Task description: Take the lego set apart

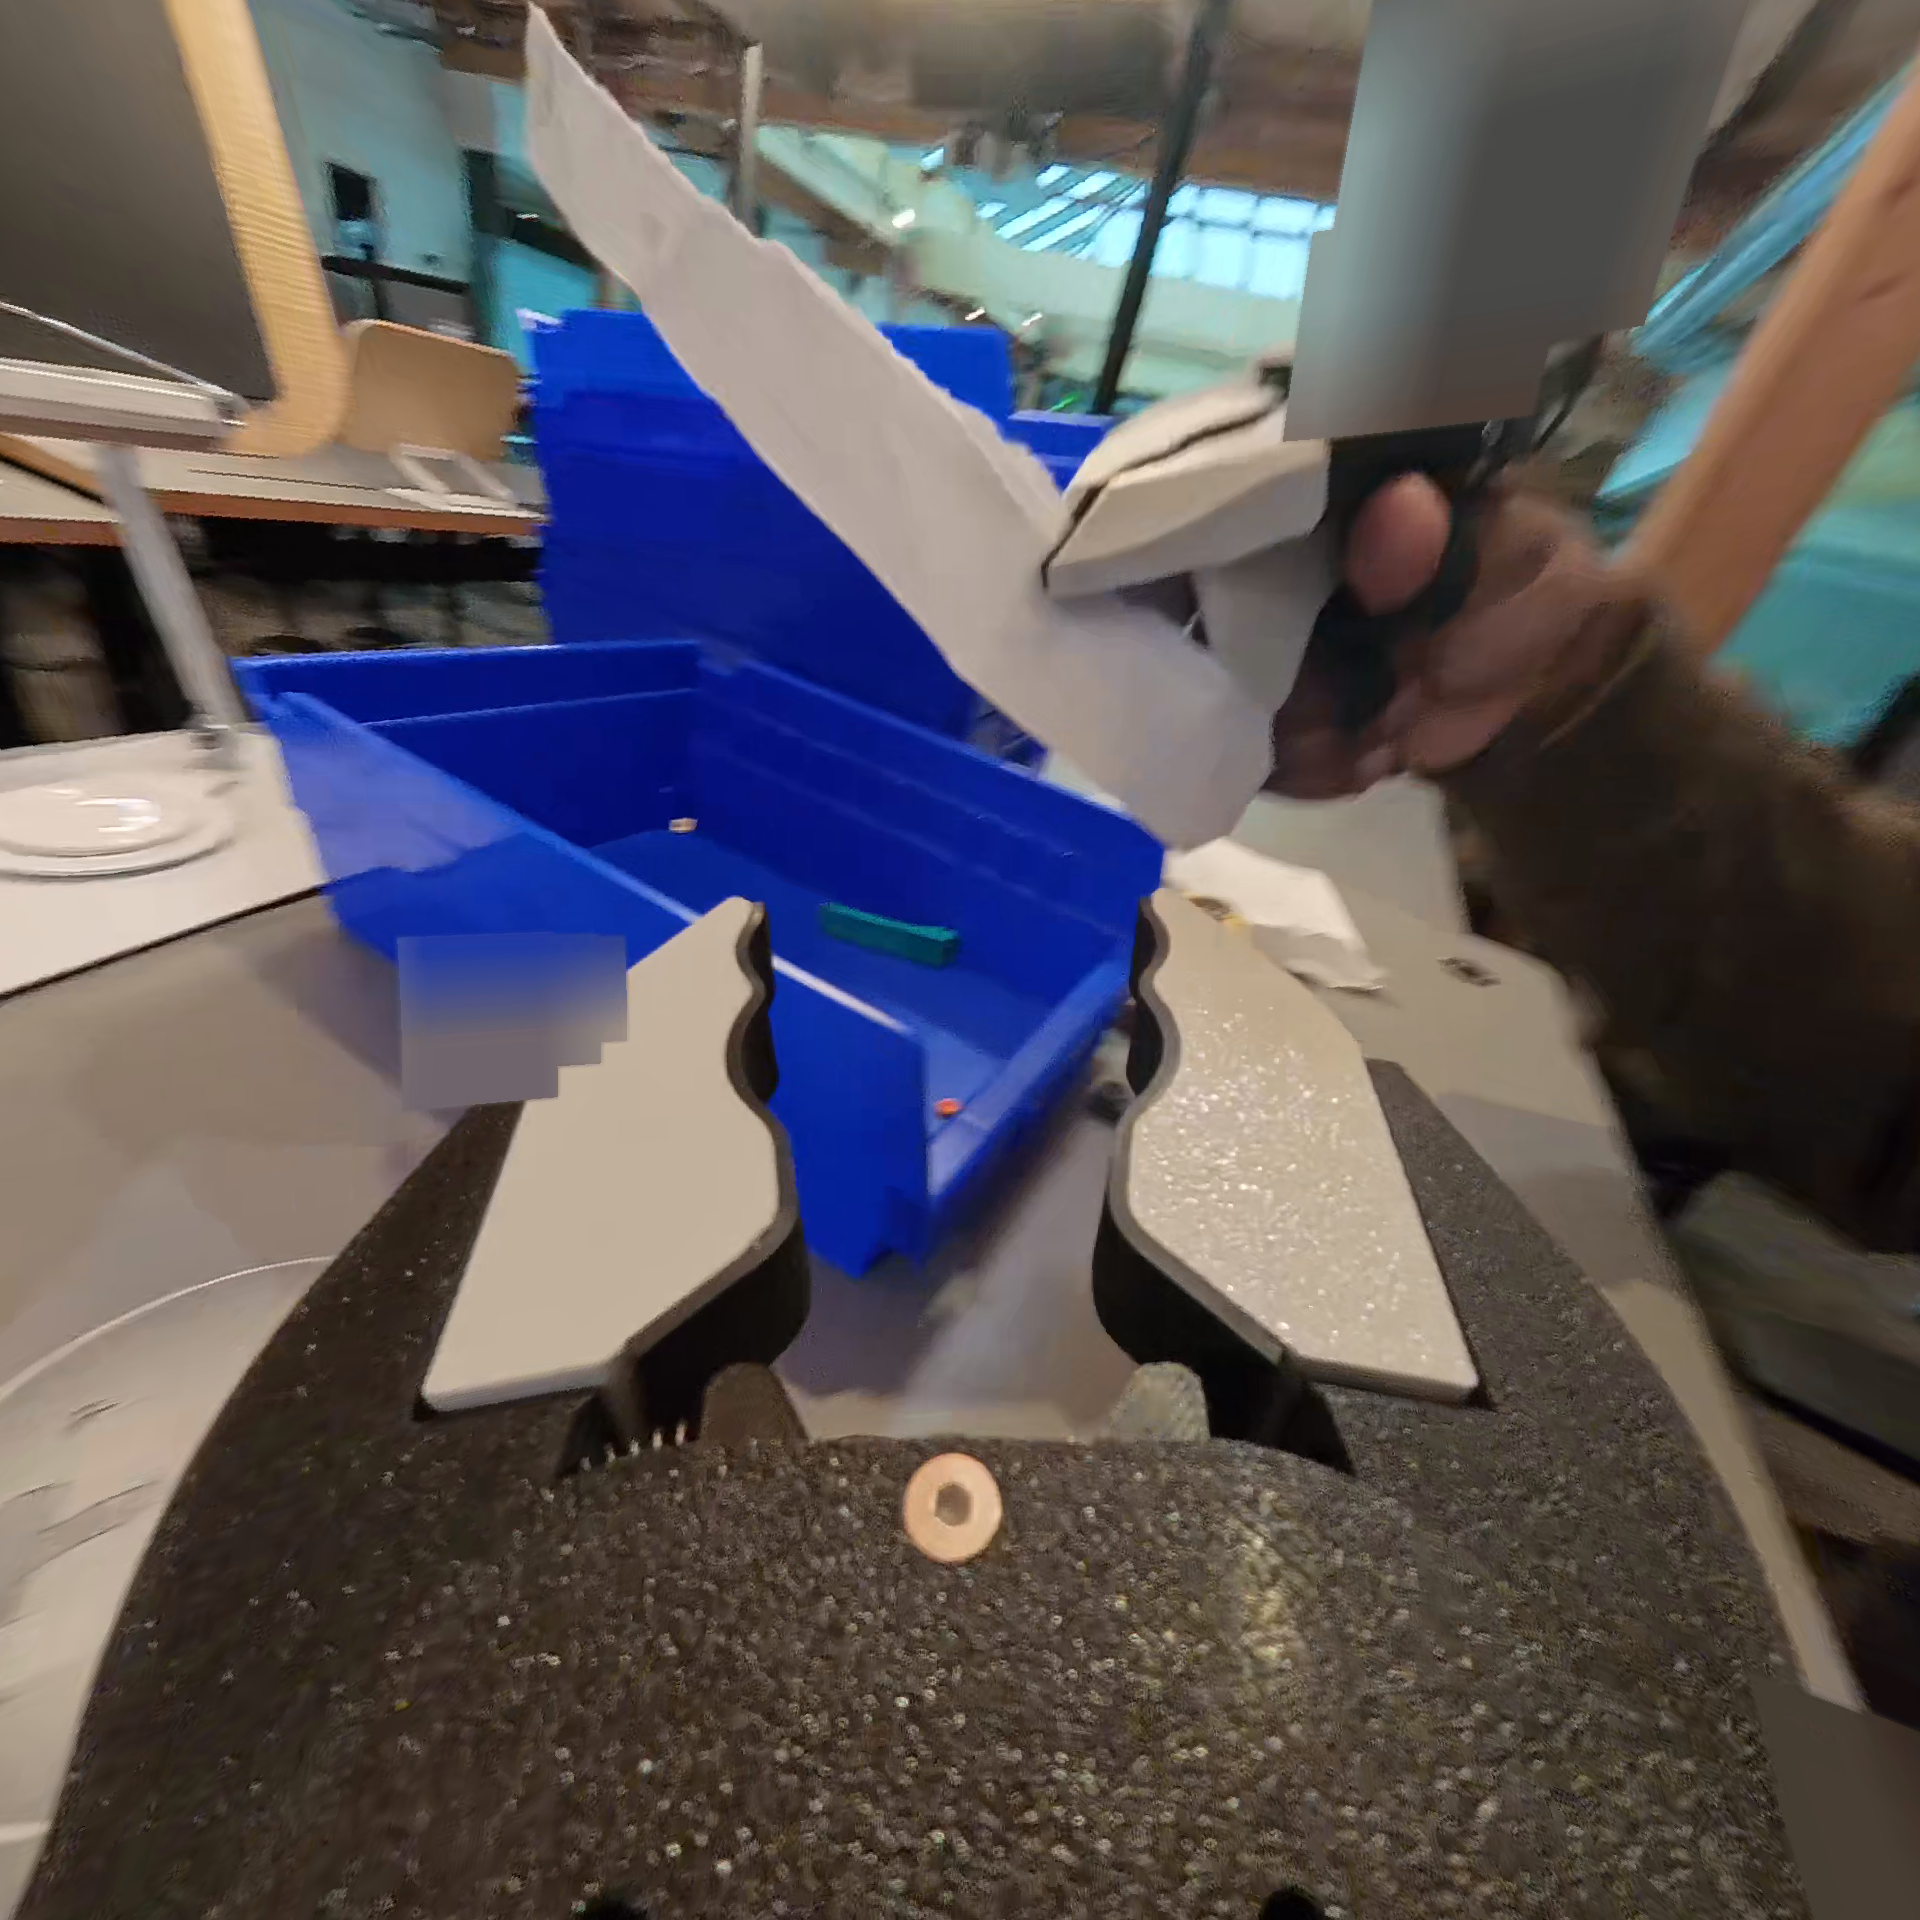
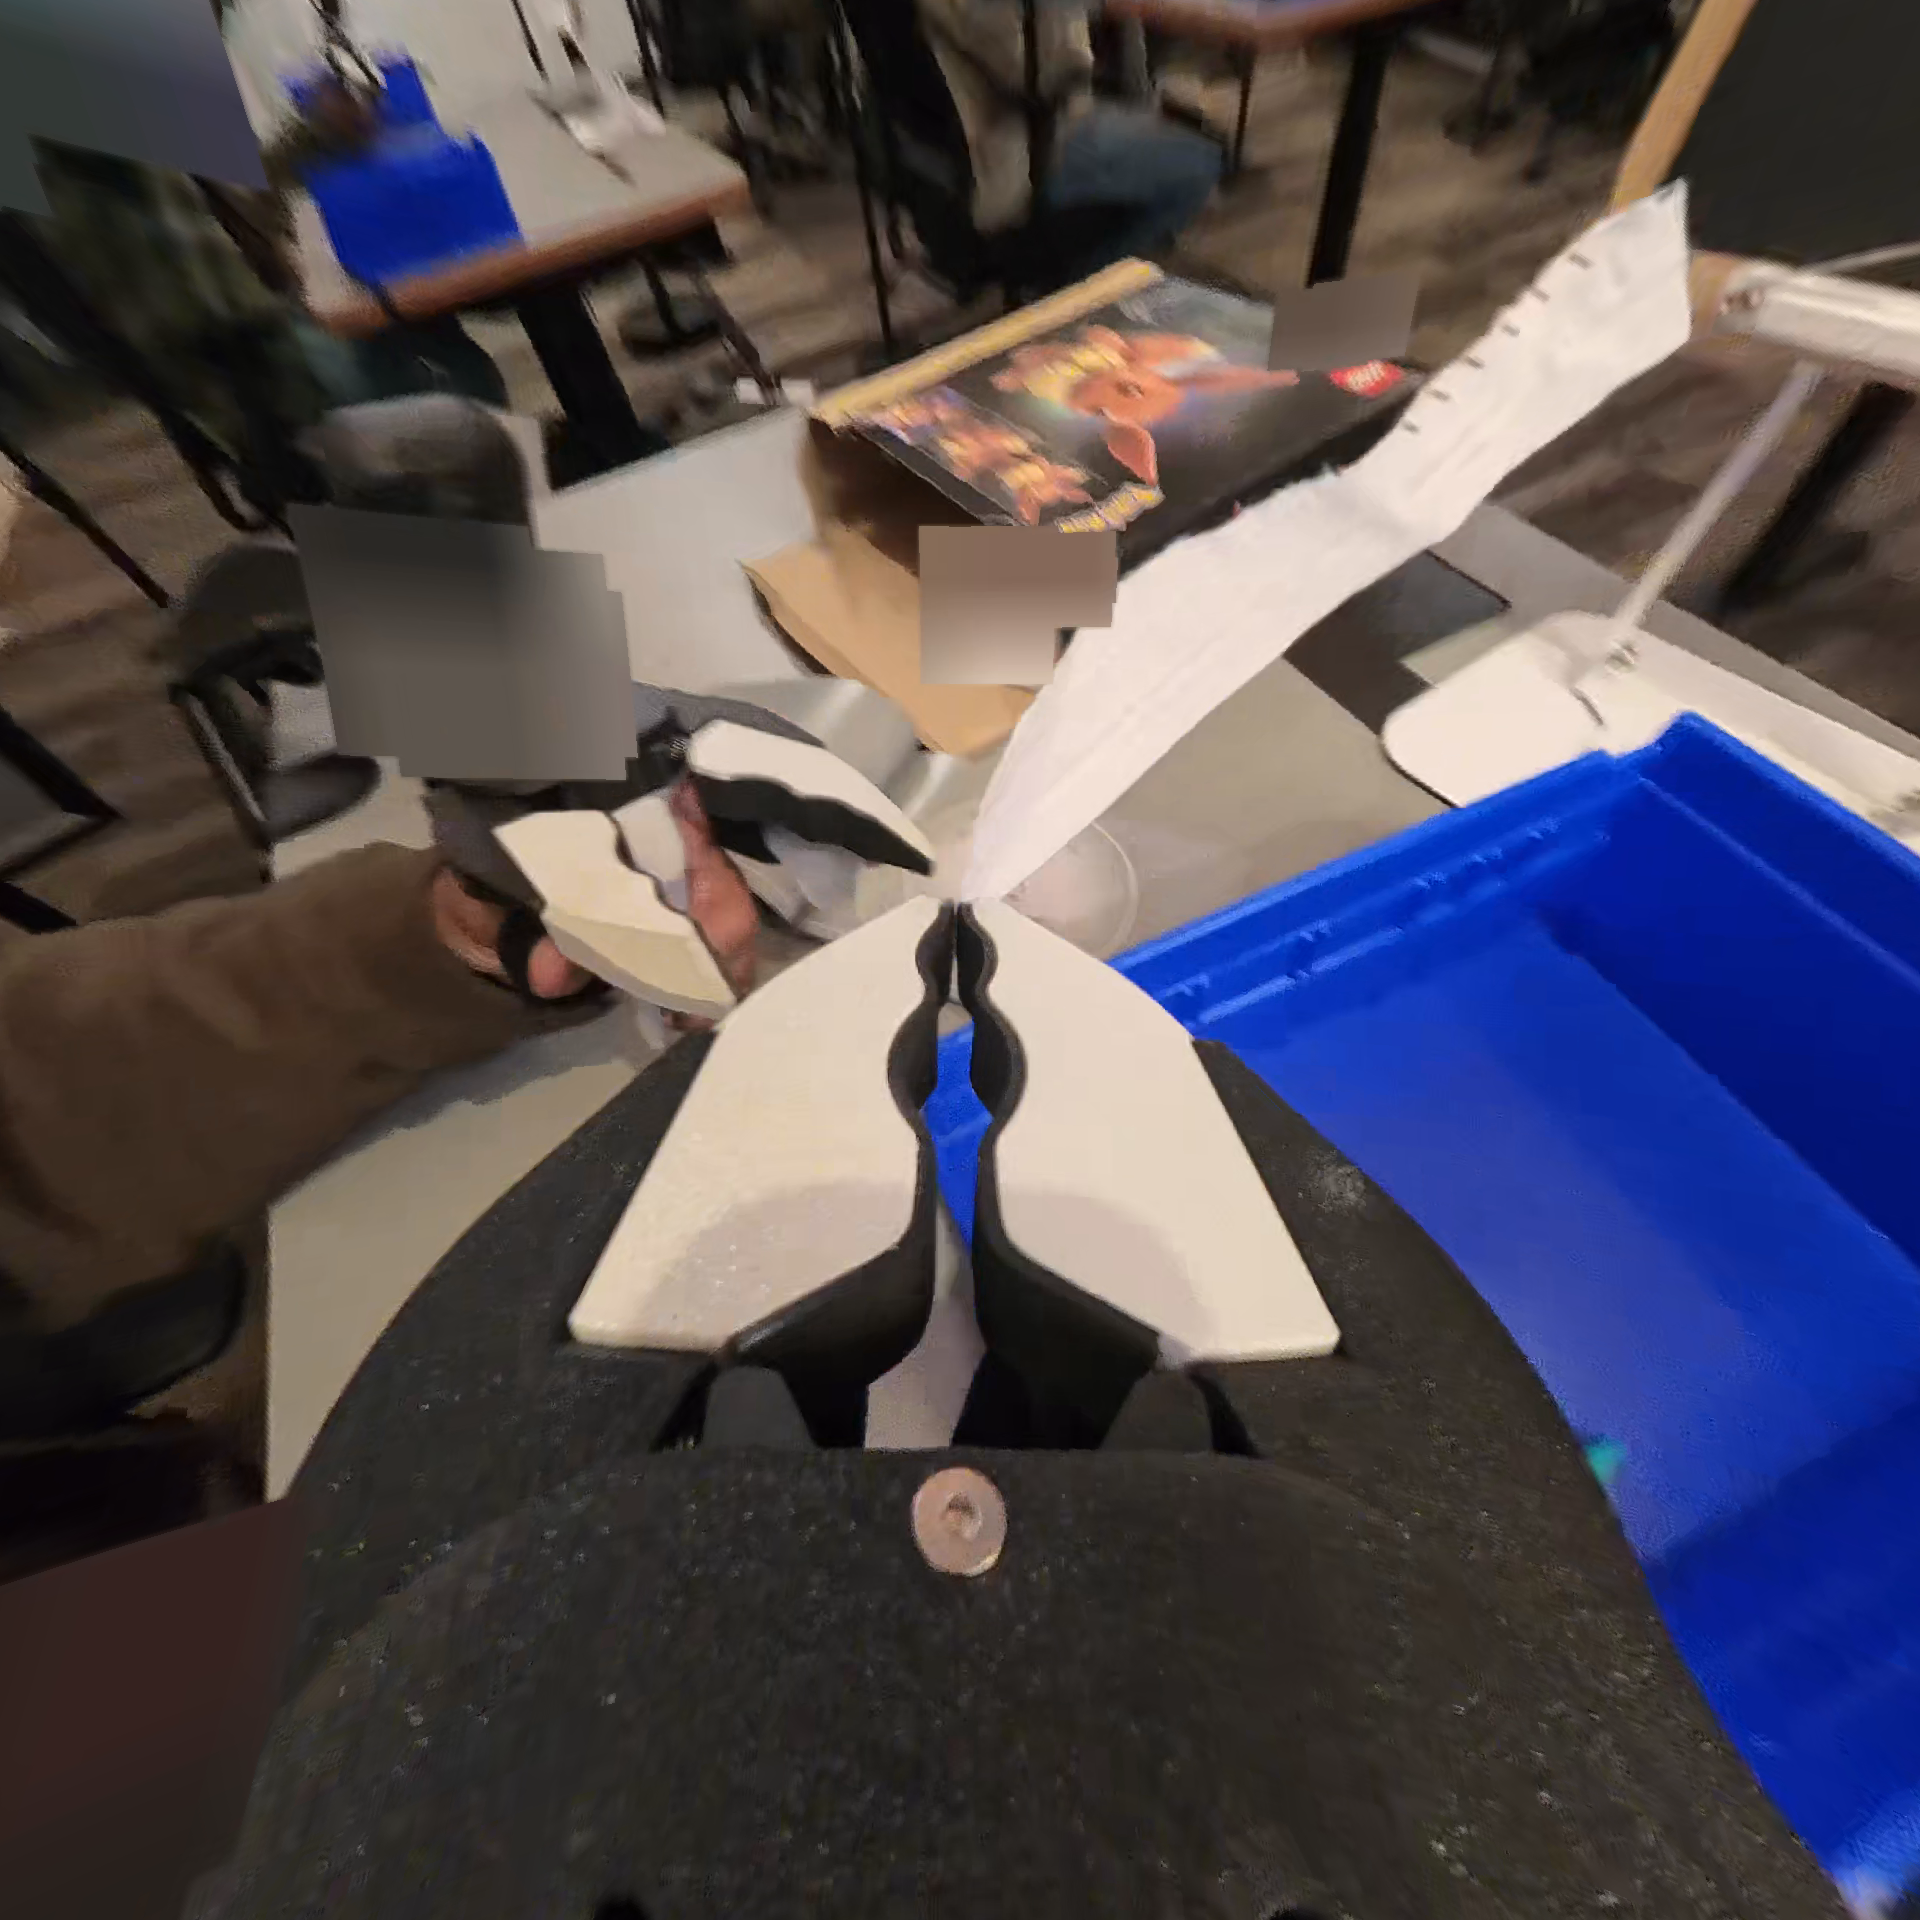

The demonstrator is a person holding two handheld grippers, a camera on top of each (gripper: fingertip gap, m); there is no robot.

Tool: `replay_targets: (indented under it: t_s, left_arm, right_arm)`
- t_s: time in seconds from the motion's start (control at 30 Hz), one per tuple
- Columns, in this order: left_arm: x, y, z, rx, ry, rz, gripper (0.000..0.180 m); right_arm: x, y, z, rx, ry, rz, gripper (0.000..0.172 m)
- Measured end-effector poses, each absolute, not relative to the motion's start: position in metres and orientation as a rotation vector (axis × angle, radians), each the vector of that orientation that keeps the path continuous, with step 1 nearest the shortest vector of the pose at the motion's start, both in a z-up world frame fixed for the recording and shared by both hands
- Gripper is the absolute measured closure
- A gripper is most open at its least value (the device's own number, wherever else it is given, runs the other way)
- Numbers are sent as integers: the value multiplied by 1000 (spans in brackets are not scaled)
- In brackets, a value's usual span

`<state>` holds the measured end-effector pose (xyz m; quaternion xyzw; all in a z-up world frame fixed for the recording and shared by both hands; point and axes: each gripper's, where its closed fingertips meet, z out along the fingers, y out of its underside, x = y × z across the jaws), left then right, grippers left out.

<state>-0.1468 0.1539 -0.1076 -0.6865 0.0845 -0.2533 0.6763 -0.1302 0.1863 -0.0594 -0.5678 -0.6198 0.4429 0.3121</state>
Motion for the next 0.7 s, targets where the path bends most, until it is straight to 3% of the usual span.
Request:
replay_targets:
  t_s: [0.27, 0.4, 0.57, 0.63, 0.7]
  left_arm:
    - [-118, 102, -120, -1520, 181, -1099, 113]
    - [-109, 89, -121, -1495, 150, -1249, 119]
    - [-111, 87, -124, -1481, 92, -1290, 153]
    - [-111, 84, -125, -1471, 84, -1278, 178]
    - [-114, 83, -127, -1475, 34, -1254, 180]
  right_arm:
    - [-110, 109, -102, -1323, -1475, 1658, 172]
    - [-111, 83, -136, -1337, -1568, 1658, 172]
    - [-114, 70, -149, -1338, -1612, 1667, 172]
    - [-116, 68, -152, -1355, -1607, 1674, 171]
    - [-117, 67, -155, -1371, -1599, 1668, 164]
